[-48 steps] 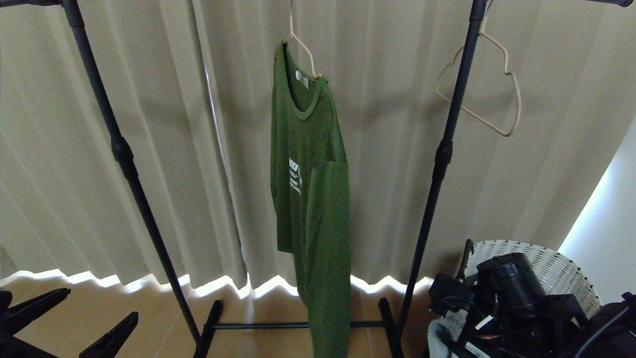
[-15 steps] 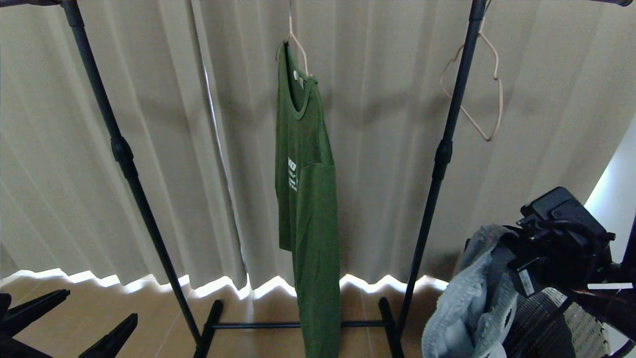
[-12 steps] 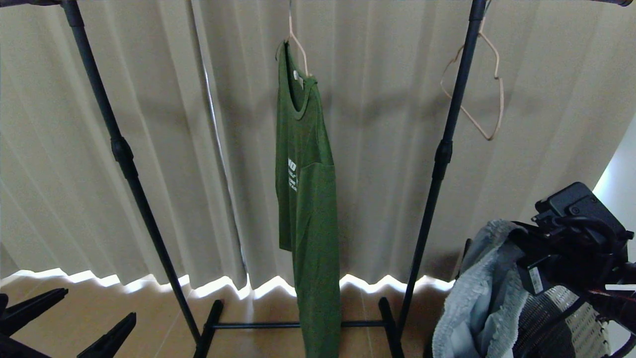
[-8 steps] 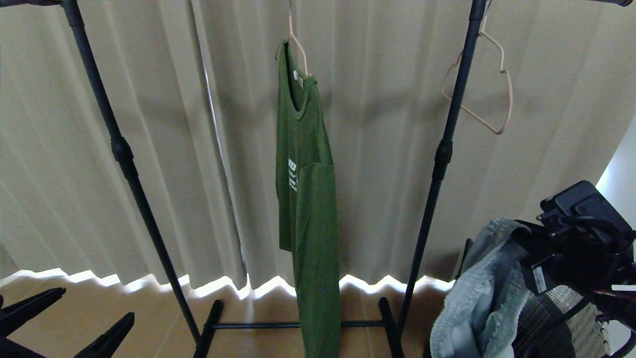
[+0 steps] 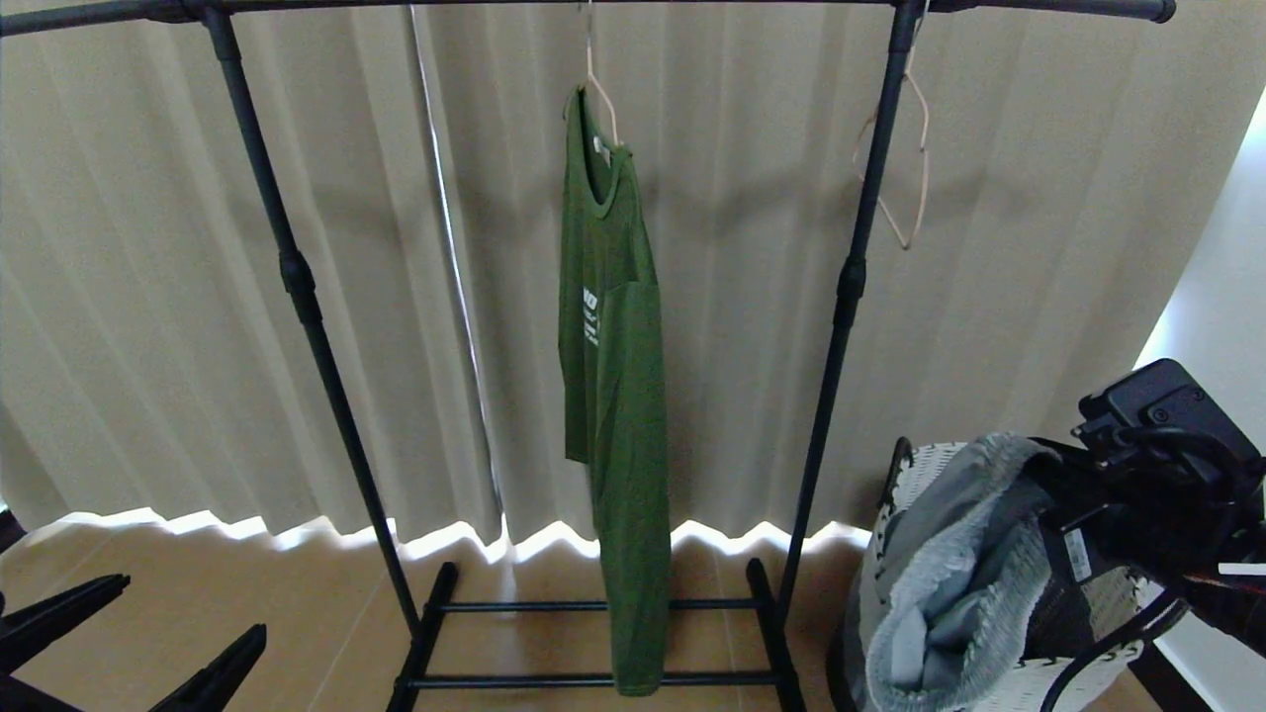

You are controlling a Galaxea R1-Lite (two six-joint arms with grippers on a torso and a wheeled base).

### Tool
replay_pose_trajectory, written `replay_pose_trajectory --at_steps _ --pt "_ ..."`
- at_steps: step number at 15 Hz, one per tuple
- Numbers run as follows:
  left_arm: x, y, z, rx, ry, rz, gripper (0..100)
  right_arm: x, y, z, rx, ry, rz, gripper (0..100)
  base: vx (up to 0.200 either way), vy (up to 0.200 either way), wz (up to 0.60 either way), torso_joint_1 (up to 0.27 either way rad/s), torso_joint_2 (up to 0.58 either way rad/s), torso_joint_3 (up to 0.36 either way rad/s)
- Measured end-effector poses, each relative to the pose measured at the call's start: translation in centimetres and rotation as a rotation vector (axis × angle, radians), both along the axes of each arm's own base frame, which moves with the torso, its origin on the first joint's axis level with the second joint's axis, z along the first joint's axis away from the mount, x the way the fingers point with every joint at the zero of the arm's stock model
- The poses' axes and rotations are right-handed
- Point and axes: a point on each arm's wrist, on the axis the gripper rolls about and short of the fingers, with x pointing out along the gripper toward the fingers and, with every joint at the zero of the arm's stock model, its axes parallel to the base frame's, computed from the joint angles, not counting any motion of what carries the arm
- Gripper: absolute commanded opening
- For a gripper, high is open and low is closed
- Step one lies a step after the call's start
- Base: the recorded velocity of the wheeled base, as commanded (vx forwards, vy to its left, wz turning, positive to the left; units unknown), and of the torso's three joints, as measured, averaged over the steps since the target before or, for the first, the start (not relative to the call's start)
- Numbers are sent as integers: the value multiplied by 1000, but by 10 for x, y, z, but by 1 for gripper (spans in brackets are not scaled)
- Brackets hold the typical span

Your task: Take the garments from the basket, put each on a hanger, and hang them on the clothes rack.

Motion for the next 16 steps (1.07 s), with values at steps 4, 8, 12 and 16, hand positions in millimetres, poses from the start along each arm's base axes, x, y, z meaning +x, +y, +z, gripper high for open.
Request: replay_pose_trajectory --at_steps 4,8,12,16 --pt "-2 1 -6 79 5 -18 100 2 2 -2 8 14 45 0 0 0 0 0 0 0" --pt "-12 -2 -11 142 -34 -201 100 8 9 6 61 10 228 0 0 0 0 0 0 0" --pt "-5 -9 4 105 -61 -325 100 19 16 20 91 -27 312 0 0 0 0 0 0 0" --pt "17 -25 28 37 -43 -401 100 33 31 37 153 -65 356 0 0 0 0 0 0 0"
